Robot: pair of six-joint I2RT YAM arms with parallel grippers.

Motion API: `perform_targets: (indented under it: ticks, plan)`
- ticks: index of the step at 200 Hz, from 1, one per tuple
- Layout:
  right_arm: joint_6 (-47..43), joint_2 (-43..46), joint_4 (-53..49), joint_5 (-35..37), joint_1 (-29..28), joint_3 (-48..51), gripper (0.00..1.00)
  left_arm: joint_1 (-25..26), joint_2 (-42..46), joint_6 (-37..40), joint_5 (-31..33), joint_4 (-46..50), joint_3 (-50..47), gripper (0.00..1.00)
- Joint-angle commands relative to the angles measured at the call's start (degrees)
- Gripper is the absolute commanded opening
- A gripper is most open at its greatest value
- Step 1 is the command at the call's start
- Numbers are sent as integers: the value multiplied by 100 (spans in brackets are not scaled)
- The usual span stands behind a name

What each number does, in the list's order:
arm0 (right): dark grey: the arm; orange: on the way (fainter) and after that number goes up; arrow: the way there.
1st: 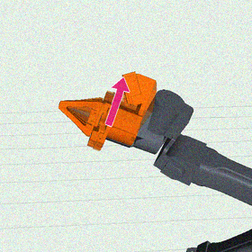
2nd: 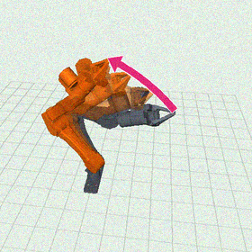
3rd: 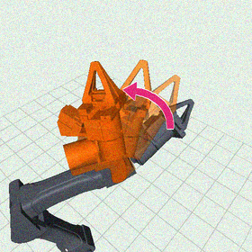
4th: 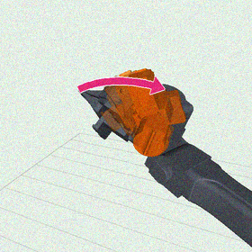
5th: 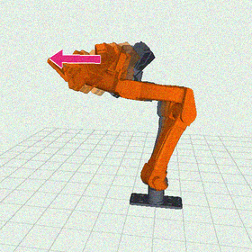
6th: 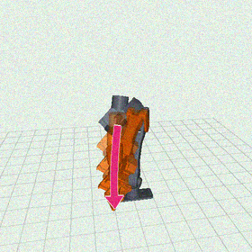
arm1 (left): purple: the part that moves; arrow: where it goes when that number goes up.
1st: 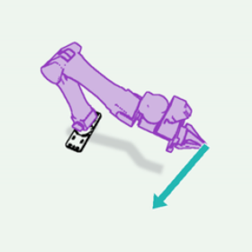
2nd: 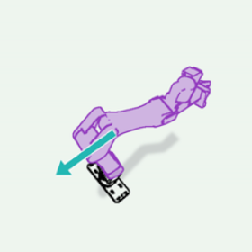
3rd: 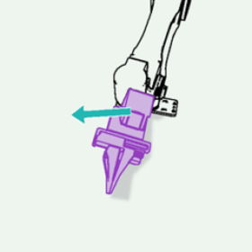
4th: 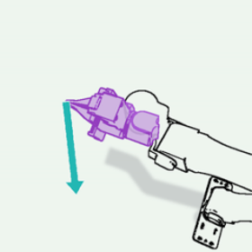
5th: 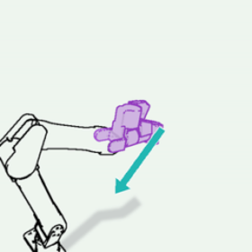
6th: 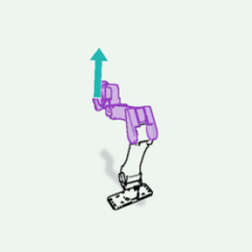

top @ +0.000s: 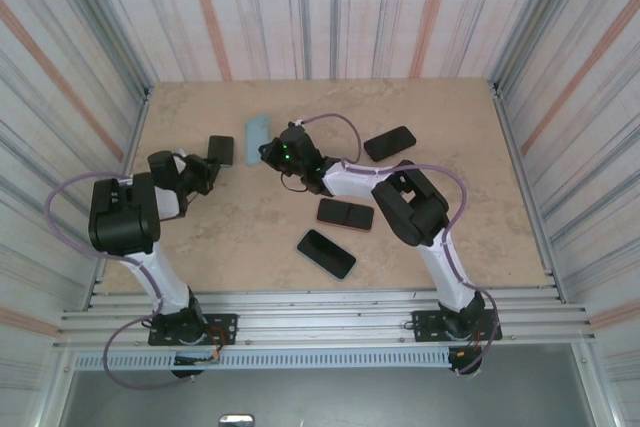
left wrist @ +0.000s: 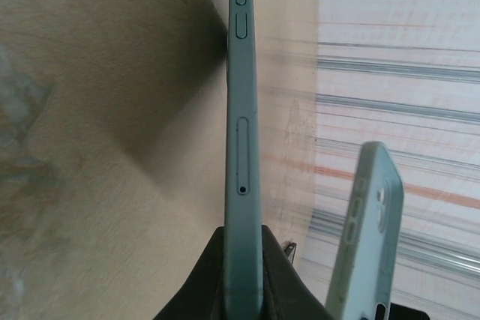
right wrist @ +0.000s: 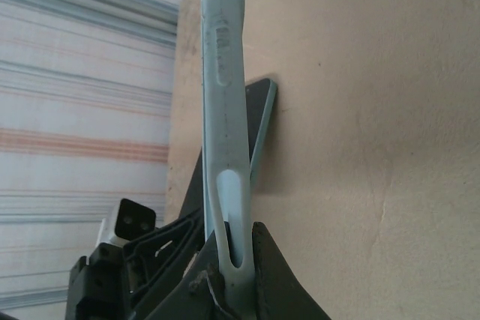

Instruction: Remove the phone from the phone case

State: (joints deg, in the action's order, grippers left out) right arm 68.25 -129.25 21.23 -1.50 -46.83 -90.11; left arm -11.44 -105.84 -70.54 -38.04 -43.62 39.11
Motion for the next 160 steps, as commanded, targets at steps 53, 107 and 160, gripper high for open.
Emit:
perform_targets:
  ticks: [53, 107, 160]
  plan:
    - [455, -738, -545, 89, -142, -809, 0, -187, -626, 181, -245, -530, 419, 7]
    - [490, -1255, -710, 62, -125, -1403, 0, -250, -595, 598, -332, 239, 528, 31]
    - [184, -1550, -1059, 211, -168, -1977, 2, -248, -55, 1725, 18, 2040, 815, 50]
